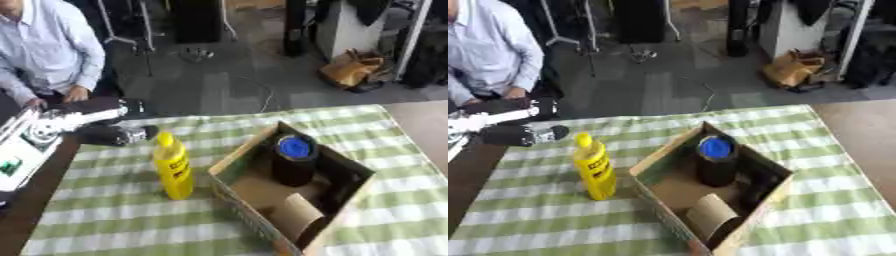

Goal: Pick up objects on the table and place them in the box.

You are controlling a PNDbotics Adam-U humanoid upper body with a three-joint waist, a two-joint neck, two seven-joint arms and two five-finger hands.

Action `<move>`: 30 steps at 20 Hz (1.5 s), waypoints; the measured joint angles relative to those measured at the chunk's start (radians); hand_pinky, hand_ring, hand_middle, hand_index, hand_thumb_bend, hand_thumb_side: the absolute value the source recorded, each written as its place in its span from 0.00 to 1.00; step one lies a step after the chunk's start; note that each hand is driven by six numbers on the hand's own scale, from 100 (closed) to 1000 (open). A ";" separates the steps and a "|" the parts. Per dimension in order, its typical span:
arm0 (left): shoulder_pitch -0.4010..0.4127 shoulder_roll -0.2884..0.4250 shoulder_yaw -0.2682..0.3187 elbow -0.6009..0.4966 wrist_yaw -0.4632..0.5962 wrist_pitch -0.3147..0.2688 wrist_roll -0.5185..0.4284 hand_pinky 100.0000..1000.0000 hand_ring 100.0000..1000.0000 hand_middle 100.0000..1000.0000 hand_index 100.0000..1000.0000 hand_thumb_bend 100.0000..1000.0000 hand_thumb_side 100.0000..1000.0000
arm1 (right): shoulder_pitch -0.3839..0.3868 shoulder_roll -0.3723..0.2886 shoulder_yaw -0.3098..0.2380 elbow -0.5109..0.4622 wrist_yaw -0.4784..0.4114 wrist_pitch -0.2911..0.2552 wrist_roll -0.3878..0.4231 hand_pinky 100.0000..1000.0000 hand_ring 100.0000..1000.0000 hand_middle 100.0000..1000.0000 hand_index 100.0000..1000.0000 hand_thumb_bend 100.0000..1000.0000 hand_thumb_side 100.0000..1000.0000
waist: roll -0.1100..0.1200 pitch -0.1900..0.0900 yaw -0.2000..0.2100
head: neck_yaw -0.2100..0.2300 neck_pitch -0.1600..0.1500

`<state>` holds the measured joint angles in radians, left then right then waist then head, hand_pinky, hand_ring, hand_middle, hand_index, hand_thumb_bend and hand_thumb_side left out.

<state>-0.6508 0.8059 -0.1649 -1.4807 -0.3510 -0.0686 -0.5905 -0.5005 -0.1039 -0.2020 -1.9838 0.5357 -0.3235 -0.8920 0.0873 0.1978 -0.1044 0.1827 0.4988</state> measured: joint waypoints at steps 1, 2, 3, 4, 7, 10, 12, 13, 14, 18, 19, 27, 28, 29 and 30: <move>0.008 0.000 0.007 0.004 0.021 -0.001 0.016 1.00 1.00 1.00 1.00 0.22 1.00 | 0.000 0.000 0.000 0.000 0.000 0.000 0.000 0.76 0.71 0.67 0.58 0.00 1.00 | -0.003 0.000 0.000 | 0.000 0.000; 0.019 0.000 0.011 0.008 0.044 -0.004 0.036 1.00 1.00 1.00 1.00 0.23 1.00 | 0.000 0.000 0.000 0.000 0.000 0.000 0.000 0.76 0.71 0.67 0.58 0.00 1.00 | -0.005 0.000 0.000 | 0.000 0.000; 0.029 0.000 0.014 0.012 0.064 -0.009 0.056 1.00 1.00 1.00 1.00 0.25 1.00 | -0.001 0.000 0.000 0.000 0.000 0.000 0.000 0.76 0.71 0.67 0.57 0.00 1.00 | -0.007 0.001 -0.001 | -0.001 0.000; 0.039 0.000 0.016 0.016 0.084 -0.018 0.077 1.00 1.00 1.00 1.00 0.25 1.00 | -0.001 0.000 0.000 0.000 0.000 0.000 0.000 0.76 0.71 0.67 0.57 0.00 1.00 | -0.010 0.002 -0.004 | -0.001 0.000; 0.063 0.000 0.016 0.030 0.119 -0.042 0.119 1.00 1.00 1.00 1.00 0.26 0.97 | -0.007 0.000 0.000 0.000 0.000 0.000 0.000 0.76 0.71 0.67 0.57 0.00 1.00 | -0.017 0.008 -0.007 | -0.002 -0.001; 0.076 0.000 0.017 0.044 0.131 -0.055 0.134 1.00 1.00 1.00 1.00 0.26 0.95 | -0.010 0.000 0.000 0.000 0.000 0.001 -0.001 0.76 0.71 0.67 0.57 0.00 1.00 | -0.023 0.010 -0.011 | -0.004 -0.004; 0.080 0.000 0.017 0.050 0.132 -0.059 0.133 1.00 1.00 1.00 1.00 0.27 0.94 | -0.010 0.000 0.000 0.000 0.000 0.001 -0.001 0.76 0.71 0.67 0.57 0.00 1.00 | -0.026 0.013 -0.011 | -0.004 -0.008; 0.080 0.000 0.017 0.053 0.132 -0.061 0.131 1.00 1.00 1.00 1.00 0.27 0.94 | -0.010 0.000 0.000 0.000 0.000 0.002 -0.002 0.76 0.71 0.67 0.57 0.00 1.00 | -0.027 0.013 -0.011 | -0.005 -0.008; 0.081 0.000 0.017 0.055 0.132 -0.062 0.130 1.00 1.00 1.00 1.00 0.27 0.94 | -0.010 0.000 0.000 0.000 0.000 0.002 -0.002 0.76 0.71 0.67 0.57 0.00 1.00 | -0.028 0.013 -0.011 | -0.005 -0.008; 0.098 -0.004 0.017 0.054 0.125 -0.083 0.135 1.00 1.00 1.00 1.00 0.32 0.96 | -0.011 0.000 0.000 0.000 0.000 0.002 -0.002 0.76 0.71 0.67 0.57 0.00 1.00 | -0.031 0.018 -0.013 | -0.005 -0.010; 0.103 -0.008 0.017 0.053 0.114 -0.092 0.141 1.00 1.00 1.00 1.00 0.31 0.93 | -0.012 0.000 0.000 0.000 0.000 0.002 -0.002 0.76 0.71 0.67 0.57 0.00 1.00 | -0.033 0.019 -0.013 | -0.006 -0.010; 0.115 -0.036 0.021 0.048 0.014 -0.141 0.219 1.00 1.00 1.00 1.00 0.21 0.90 | -0.015 0.001 0.005 0.000 0.000 0.003 -0.002 0.76 0.71 0.67 0.57 0.00 1.00 | -0.036 0.020 -0.017 | -0.008 -0.017; 0.115 -0.038 0.021 0.048 0.007 -0.140 0.227 1.00 1.00 1.00 1.00 0.21 0.90 | -0.015 0.001 0.005 0.000 -0.001 0.003 -0.002 0.76 0.71 0.67 0.57 0.00 1.00 | -0.036 0.020 -0.017 | -0.008 -0.017; 0.115 -0.040 0.021 0.049 -0.001 -0.138 0.233 1.00 1.00 1.00 1.00 0.20 0.89 | -0.015 0.002 0.006 0.000 -0.001 0.003 -0.002 0.76 0.71 0.67 0.57 0.00 1.00 | -0.036 0.020 -0.017 | -0.008 -0.017; 0.115 -0.043 0.021 0.049 -0.009 -0.136 0.239 1.00 1.00 1.00 1.00 0.20 0.89 | -0.015 0.002 0.006 0.000 -0.001 0.003 -0.002 0.76 0.71 0.67 0.57 0.00 1.00 | -0.035 0.020 -0.017 | -0.008 -0.017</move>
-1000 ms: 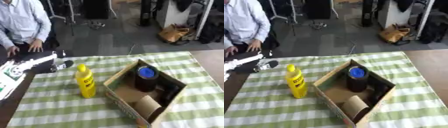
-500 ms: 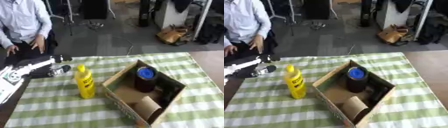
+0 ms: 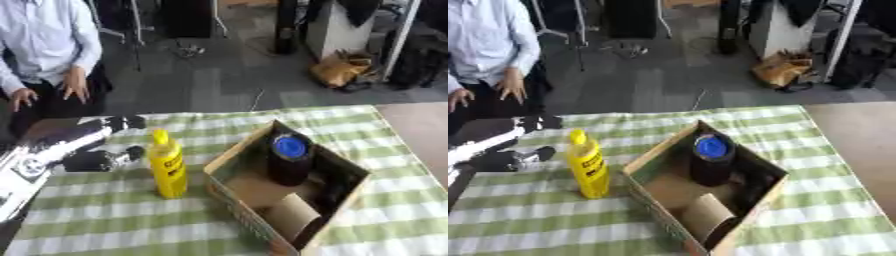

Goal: Pick up objects on the table and place them in the box.

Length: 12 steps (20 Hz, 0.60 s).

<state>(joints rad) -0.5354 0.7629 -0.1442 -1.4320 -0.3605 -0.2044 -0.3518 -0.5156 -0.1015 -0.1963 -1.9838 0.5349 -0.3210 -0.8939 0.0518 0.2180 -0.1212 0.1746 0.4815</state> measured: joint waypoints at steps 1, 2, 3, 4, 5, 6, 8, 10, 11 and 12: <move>0.000 -0.003 -0.001 0.000 -0.008 0.001 0.003 1.00 1.00 1.00 1.00 0.20 0.90 | 0.000 0.000 0.000 0.000 0.000 0.000 0.000 0.76 0.71 0.67 0.56 0.00 1.00 | 0.001 0.001 0.000 | 0.000 0.000; 0.000 -0.005 -0.003 0.001 -0.016 0.003 0.006 1.00 1.00 1.00 1.00 0.20 0.90 | 0.000 0.000 0.000 0.000 0.000 0.000 0.000 0.76 0.71 0.67 0.56 0.00 1.00 | 0.001 0.002 -0.001 | 0.000 0.000; 0.000 -0.009 -0.005 0.002 -0.022 0.004 0.009 1.00 1.00 1.00 1.00 0.18 0.91 | 0.000 0.000 0.000 0.000 -0.001 0.000 0.000 0.76 0.71 0.67 0.56 0.00 1.00 | 0.002 0.003 -0.001 | 0.000 0.000; 0.000 -0.013 -0.006 0.005 -0.027 0.005 0.013 1.00 1.00 1.00 1.00 0.18 0.91 | 0.000 0.000 0.000 0.000 -0.001 0.000 0.000 0.76 0.71 0.67 0.56 0.00 1.00 | 0.002 0.003 -0.001 | 0.000 0.000; 0.000 -0.016 -0.006 0.009 -0.030 0.007 0.015 1.00 1.00 1.00 1.00 0.16 0.93 | 0.000 0.000 0.000 0.000 -0.001 0.000 0.000 0.77 0.71 0.67 0.56 0.00 1.00 | 0.002 0.004 -0.002 | 0.000 0.000; 0.000 -0.021 -0.006 0.013 -0.032 0.010 0.018 1.00 1.00 1.00 1.00 0.16 0.93 | 0.001 0.000 0.000 0.000 -0.001 0.000 0.000 0.77 0.71 0.67 0.56 0.00 1.00 | 0.002 0.004 -0.002 | 0.000 0.000; -0.001 -0.025 -0.006 0.020 -0.034 0.015 0.022 1.00 1.00 1.00 1.00 0.15 0.94 | 0.001 0.000 0.000 0.000 -0.002 0.000 0.000 0.77 0.71 0.67 0.56 0.00 1.00 | 0.002 0.004 -0.004 | 0.001 0.000; -0.003 -0.030 -0.006 0.026 -0.035 0.020 0.024 1.00 1.00 1.00 1.00 0.15 0.94 | 0.001 0.000 0.000 0.000 -0.004 0.000 0.000 0.77 0.71 0.67 0.56 0.00 1.00 | 0.002 0.005 -0.005 | 0.003 0.000; -0.005 -0.030 -0.006 0.031 -0.036 0.024 0.023 1.00 1.00 1.00 1.00 0.15 0.95 | 0.001 0.000 0.000 0.000 -0.004 0.000 0.000 0.77 0.71 0.67 0.56 0.00 1.00 | 0.002 0.005 -0.005 | 0.004 0.000; -0.008 -0.030 -0.006 0.034 -0.037 0.027 0.021 1.00 1.00 1.00 1.00 0.15 0.95 | 0.001 0.000 0.000 0.000 -0.005 0.000 0.000 0.77 0.71 0.67 0.56 0.00 1.00 | 0.002 0.005 -0.006 | 0.004 -0.001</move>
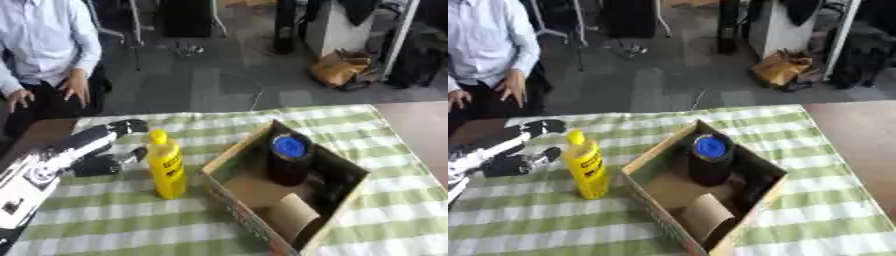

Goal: Pick up objects on the table and place them in the box.

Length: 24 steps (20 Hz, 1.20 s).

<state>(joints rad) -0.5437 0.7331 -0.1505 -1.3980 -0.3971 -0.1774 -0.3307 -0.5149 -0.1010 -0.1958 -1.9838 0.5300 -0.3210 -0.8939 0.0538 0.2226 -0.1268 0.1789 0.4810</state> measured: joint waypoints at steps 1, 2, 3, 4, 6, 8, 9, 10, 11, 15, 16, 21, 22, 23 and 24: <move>-0.001 0.000 0.000 0.005 0.000 0.003 -0.003 1.00 1.00 1.00 1.00 0.15 0.96 | 0.000 0.000 0.000 0.000 0.000 0.000 0.000 0.77 0.71 0.67 0.56 0.00 1.00 | 0.000 0.000 -0.001 | 0.000 0.000; -0.002 -0.002 0.000 0.010 0.000 0.006 -0.006 1.00 1.00 1.00 1.00 0.14 0.96 | 0.000 0.000 0.000 0.000 -0.001 0.000 0.000 0.77 0.71 0.67 0.56 0.00 1.00 | 0.000 0.000 -0.002 | 0.001 0.000; -0.005 -0.006 -0.001 0.016 0.000 0.009 -0.009 1.00 1.00 1.00 1.00 0.13 0.96 | 0.000 0.000 0.000 0.000 -0.001 0.000 0.000 0.77 0.71 0.67 0.56 0.00 1.00 | 0.000 0.000 -0.002 | 0.002 0.000; -0.009 -0.010 -0.003 0.022 0.000 0.012 -0.011 1.00 1.00 1.00 1.00 0.13 0.97 | 0.000 0.000 0.000 0.000 -0.001 0.000 0.000 0.77 0.71 0.67 0.56 0.00 1.00 | 0.000 0.000 -0.002 | 0.003 0.000; -0.015 -0.015 -0.005 0.031 0.000 0.015 -0.015 1.00 1.00 1.00 1.00 0.12 0.97 | 0.001 0.000 0.000 0.000 -0.003 0.000 0.000 0.77 0.71 0.67 0.56 0.00 1.00 | 0.000 0.000 -0.003 | 0.004 -0.001; -0.019 -0.018 -0.006 0.039 0.000 0.018 -0.017 1.00 1.00 1.00 1.00 0.13 0.98 | 0.001 0.000 0.000 0.000 -0.003 0.000 0.000 0.77 0.71 0.67 0.56 0.00 1.00 | 0.000 0.001 -0.005 | 0.005 -0.001; -0.020 -0.021 -0.006 0.042 0.000 0.019 -0.019 1.00 1.00 1.00 1.00 0.12 0.98 | 0.001 0.000 0.000 0.000 -0.003 0.000 0.000 0.77 0.71 0.67 0.56 0.00 1.00 | 0.001 0.001 -0.007 | 0.005 -0.001; -0.022 -0.025 -0.006 0.046 -0.001 0.020 -0.021 1.00 1.00 1.00 1.00 0.12 0.98 | 0.001 0.000 0.000 0.000 -0.004 0.000 0.000 0.77 0.71 0.67 0.56 0.00 1.00 | 0.001 0.001 -0.008 | 0.005 -0.001; -0.024 -0.028 -0.007 0.047 -0.003 0.020 -0.023 1.00 1.00 1.00 1.00 0.12 0.98 | 0.001 0.000 0.000 0.000 -0.004 0.000 0.000 0.77 0.71 0.67 0.56 0.00 1.00 | 0.001 0.002 -0.009 | 0.005 -0.001; -0.030 -0.036 -0.012 0.053 -0.008 0.017 -0.037 1.00 1.00 1.00 1.00 0.10 0.99 | 0.001 0.000 0.000 0.000 -0.004 0.000 0.000 0.77 0.71 0.67 0.56 0.00 1.00 | 0.004 0.005 -0.013 | 0.008 -0.004; -0.031 -0.039 -0.012 0.053 -0.008 0.016 -0.041 1.00 1.00 1.00 1.00 0.10 1.00 | 0.001 0.000 0.000 0.000 -0.004 0.000 0.000 0.77 0.71 0.67 0.56 0.00 1.00 | 0.004 0.005 -0.014 | 0.008 -0.005; -0.035 -0.044 -0.016 0.057 -0.004 0.011 -0.059 1.00 1.00 1.00 1.00 0.11 1.00 | 0.000 0.000 0.000 0.000 -0.004 0.000 0.000 0.77 0.71 0.67 0.56 0.00 1.00 | 0.006 0.006 -0.015 | 0.012 -0.008; -0.036 -0.044 -0.017 0.058 -0.002 0.010 -0.063 1.00 1.00 1.00 1.00 0.10 1.00 | 0.000 0.000 0.000 0.000 -0.004 0.000 0.000 0.77 0.71 0.67 0.56 0.00 1.00 | 0.006 0.006 -0.015 | 0.012 -0.009; -0.036 -0.044 -0.018 0.058 0.001 0.010 -0.066 1.00 1.00 1.00 1.00 0.10 1.00 | 0.000 0.000 0.000 0.000 -0.004 0.000 0.000 0.77 0.71 0.67 0.56 0.00 1.00 | 0.006 0.006 -0.015 | 0.013 -0.009; -0.037 -0.045 -0.018 0.058 0.002 0.009 -0.069 1.00 1.00 1.00 1.00 0.09 1.00 | 0.000 0.000 0.000 0.000 -0.004 0.000 0.000 0.77 0.71 0.67 0.56 0.00 1.00 | 0.006 0.006 -0.015 | 0.013 -0.009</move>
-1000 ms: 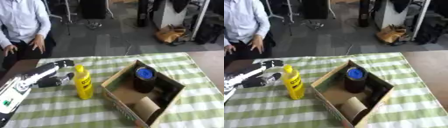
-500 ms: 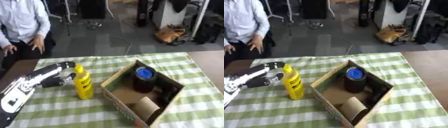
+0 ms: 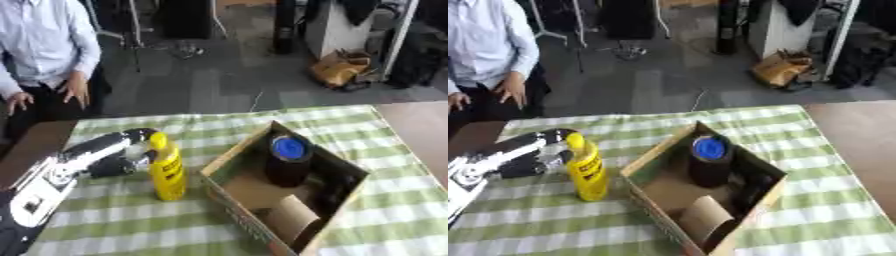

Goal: Pick up objects on the table and place them in the box.

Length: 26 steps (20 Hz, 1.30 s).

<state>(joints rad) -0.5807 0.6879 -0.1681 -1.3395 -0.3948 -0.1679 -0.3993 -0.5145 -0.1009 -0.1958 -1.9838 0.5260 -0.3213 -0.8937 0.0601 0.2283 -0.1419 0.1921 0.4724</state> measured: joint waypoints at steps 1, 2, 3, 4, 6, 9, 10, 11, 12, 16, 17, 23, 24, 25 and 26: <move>-0.001 -0.003 0.000 0.000 0.001 0.000 -0.003 1.00 1.00 1.00 1.00 0.09 1.00 | 0.000 0.000 0.000 0.000 0.000 0.000 0.000 0.77 0.71 0.67 0.56 0.00 1.00 | 0.000 0.000 0.000 | 0.000 0.000; -0.003 -0.006 0.000 0.000 0.003 0.001 -0.004 1.00 1.00 1.00 1.00 0.08 1.00 | 0.000 0.000 0.000 0.000 0.000 0.000 0.000 0.77 0.71 0.67 0.56 0.00 1.00 | 0.000 0.000 0.000 | 0.000 0.000; -0.004 -0.008 0.000 0.000 0.004 0.001 -0.005 1.00 1.00 1.00 1.00 0.08 1.00 | 0.000 0.000 0.000 0.000 0.000 0.000 0.000 0.77 0.71 0.67 0.56 0.00 1.00 | 0.000 0.001 0.000 | 0.000 0.000; -0.005 -0.008 0.000 0.001 0.005 0.002 -0.006 1.00 1.00 1.00 1.00 0.07 1.00 | 0.000 0.000 0.000 0.000 0.000 0.000 0.000 0.77 0.71 0.67 0.56 0.00 1.00 | 0.000 0.001 0.000 | 0.000 0.000; -0.007 -0.008 0.000 0.004 0.006 0.003 -0.006 1.00 1.00 1.00 1.00 0.06 1.00 | 0.000 0.000 0.000 0.000 0.000 0.000 0.000 0.77 0.71 0.67 0.56 0.00 1.00 | 0.000 0.001 -0.001 | 0.000 -0.001; -0.007 -0.014 0.000 0.007 0.005 0.007 -0.004 1.00 1.00 1.00 1.00 0.04 1.00 | -0.001 0.000 0.000 0.000 0.000 0.000 0.000 0.77 0.71 0.67 0.56 0.00 1.00 | 0.000 0.002 -0.001 | 0.001 -0.001; -0.007 -0.016 0.000 0.007 0.005 0.010 -0.002 1.00 1.00 1.00 1.00 0.04 1.00 | -0.001 0.000 0.000 0.000 -0.001 0.000 0.000 0.77 0.71 0.67 0.56 0.00 1.00 | -0.001 0.002 -0.001 | 0.001 -0.001; -0.007 -0.016 0.000 0.009 0.005 0.012 0.000 1.00 1.00 1.00 1.00 0.04 1.00 | -0.001 0.000 0.000 0.000 -0.001 0.000 0.000 0.77 0.71 0.67 0.56 0.00 1.00 | -0.001 0.002 -0.002 | 0.001 -0.001; -0.007 -0.016 0.000 0.011 0.005 0.015 0.001 1.00 1.00 1.00 1.00 0.06 1.00 | -0.001 0.000 0.000 0.000 -0.001 0.000 0.000 0.77 0.71 0.67 0.56 0.00 1.00 | -0.001 0.002 -0.002 | 0.001 -0.001; -0.008 -0.016 0.000 0.013 0.010 0.024 -0.006 1.00 1.00 1.00 1.00 0.18 1.00 | -0.001 0.000 0.000 0.000 -0.001 0.000 0.000 0.77 0.71 0.67 0.55 0.00 1.00 | -0.001 0.002 -0.002 | 0.004 -0.001; -0.009 -0.016 0.000 0.014 0.011 0.027 -0.009 1.00 1.00 1.00 1.00 0.19 1.00 | -0.001 0.000 0.000 0.000 -0.001 0.000 0.000 0.77 0.71 0.67 0.55 0.00 1.00 | -0.001 0.002 -0.002 | 0.004 -0.001; -0.016 -0.016 0.000 0.029 0.015 0.041 -0.029 1.00 1.00 1.00 1.00 0.32 1.00 | -0.001 0.000 0.004 0.000 -0.002 0.000 0.000 0.77 0.70 0.66 0.55 0.00 1.00 | -0.001 0.002 0.000 | 0.005 -0.001; -0.016 -0.016 0.000 0.031 0.015 0.043 -0.032 1.00 1.00 1.00 1.00 0.33 1.00 | -0.001 0.000 0.005 0.000 -0.004 0.000 0.000 0.77 0.70 0.66 0.55 0.00 1.00 | -0.001 0.002 0.000 | 0.005 -0.001; -0.016 -0.016 0.000 0.031 0.015 0.044 -0.035 1.00 1.00 1.00 1.00 0.33 1.00 | -0.001 0.000 0.005 0.000 -0.004 0.000 0.000 0.77 0.70 0.65 0.55 0.00 1.00 | -0.001 0.003 0.000 | 0.005 -0.001; -0.016 -0.016 0.000 0.031 0.014 0.044 -0.038 1.00 1.00 1.00 1.00 0.33 1.00 | -0.001 0.000 0.005 0.000 -0.005 0.000 0.000 0.77 0.70 0.65 0.55 0.00 1.00 | -0.001 0.004 0.001 | 0.005 -0.001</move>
<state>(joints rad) -0.5970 0.6717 -0.1680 -1.3083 -0.3804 -0.1235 -0.4373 -0.5152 -0.1008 -0.1903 -1.9838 0.5207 -0.3214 -0.8937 0.0593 0.2318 -0.1412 0.1973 0.4712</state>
